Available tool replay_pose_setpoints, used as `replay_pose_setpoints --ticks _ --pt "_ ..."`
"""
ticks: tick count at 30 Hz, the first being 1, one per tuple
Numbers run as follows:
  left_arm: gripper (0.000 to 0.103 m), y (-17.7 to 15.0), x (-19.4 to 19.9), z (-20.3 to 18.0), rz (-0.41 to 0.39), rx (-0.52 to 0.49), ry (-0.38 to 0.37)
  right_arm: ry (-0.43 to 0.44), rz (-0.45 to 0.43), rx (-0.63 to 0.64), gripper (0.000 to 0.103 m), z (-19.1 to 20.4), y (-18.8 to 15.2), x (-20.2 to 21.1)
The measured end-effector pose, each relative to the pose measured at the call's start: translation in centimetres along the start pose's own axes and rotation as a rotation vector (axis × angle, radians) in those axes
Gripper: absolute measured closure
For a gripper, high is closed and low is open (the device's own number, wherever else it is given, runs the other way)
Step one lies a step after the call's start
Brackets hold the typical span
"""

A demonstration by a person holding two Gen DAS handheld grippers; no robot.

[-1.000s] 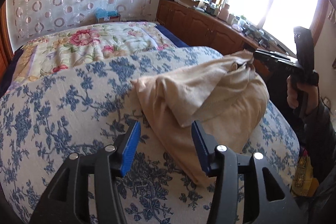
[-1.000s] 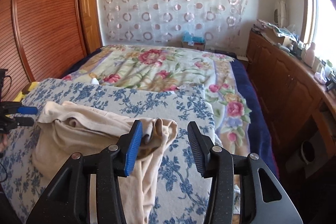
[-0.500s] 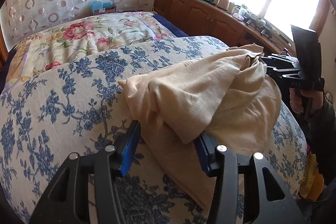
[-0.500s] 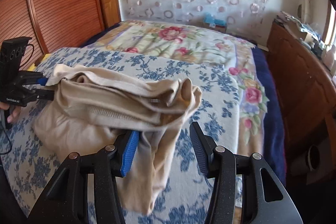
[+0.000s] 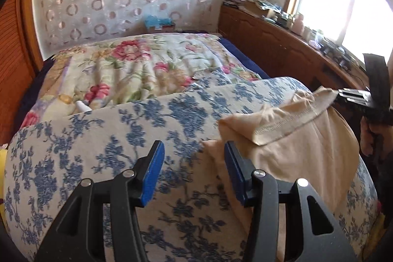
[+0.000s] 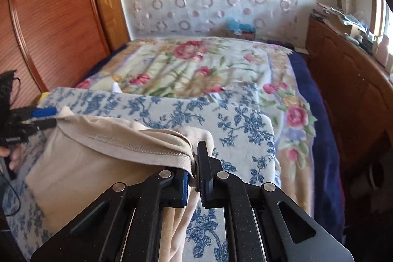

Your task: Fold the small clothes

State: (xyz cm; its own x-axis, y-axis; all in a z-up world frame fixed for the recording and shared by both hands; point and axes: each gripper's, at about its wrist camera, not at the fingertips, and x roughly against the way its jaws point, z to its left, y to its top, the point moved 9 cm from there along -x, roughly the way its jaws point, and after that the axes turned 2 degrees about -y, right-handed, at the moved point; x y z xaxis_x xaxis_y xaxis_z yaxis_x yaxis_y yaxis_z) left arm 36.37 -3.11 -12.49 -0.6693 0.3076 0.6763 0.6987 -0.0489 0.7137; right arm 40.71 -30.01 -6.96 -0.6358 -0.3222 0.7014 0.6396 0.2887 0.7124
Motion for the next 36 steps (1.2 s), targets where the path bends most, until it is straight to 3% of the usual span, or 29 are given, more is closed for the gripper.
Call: replay_pose_setpoints --ticks 3,8,11,13,19,26,30,36 --pt "0.054 0.2 0.5 0.9 -0.02 0.02 0.016 -0.034 0.008 0.008 0.082 0.1 -0.2 0.1" --pt "0.054 0.4 0.9 0.6 -0.028 0.009 -0.01 -0.015 -0.039 0.01 0.073 0.1 1.1 0.7" --pt "0.054 0.4 0.9 0.1 -0.023 0.005 -0.023 -0.025 -0.05 -0.053 0.072 -1.4 2.6 0.3" --pt "0.054 0.3 0.8 -0.2 -0.017 -0.003 -0.033 -0.091 -0.04 -0.086 0.072 -3.2 3.4 -0.2" --pt "0.054 0.2 0.1 -1.5 0.008 -0.023 -0.063 -0.189 0.008 -0.054 0.072 -4.4 2.7 -0.8" --pt "0.049 -0.5 -1.2 -3.0 0.064 -0.025 -0.13 -0.096 0.01 -0.057 0.04 -2.2 0.6 1.2" --pt "0.046 -1.0 -2.1 -3.9 0.098 -0.03 -0.155 -0.017 0.029 -0.064 0.035 -0.2 -0.9 1.8" --pt "0.046 -1.7 -3.5 -3.9 0.149 0.002 -0.173 0.001 0.107 -0.1 0.035 0.5 -3.8 -0.5"
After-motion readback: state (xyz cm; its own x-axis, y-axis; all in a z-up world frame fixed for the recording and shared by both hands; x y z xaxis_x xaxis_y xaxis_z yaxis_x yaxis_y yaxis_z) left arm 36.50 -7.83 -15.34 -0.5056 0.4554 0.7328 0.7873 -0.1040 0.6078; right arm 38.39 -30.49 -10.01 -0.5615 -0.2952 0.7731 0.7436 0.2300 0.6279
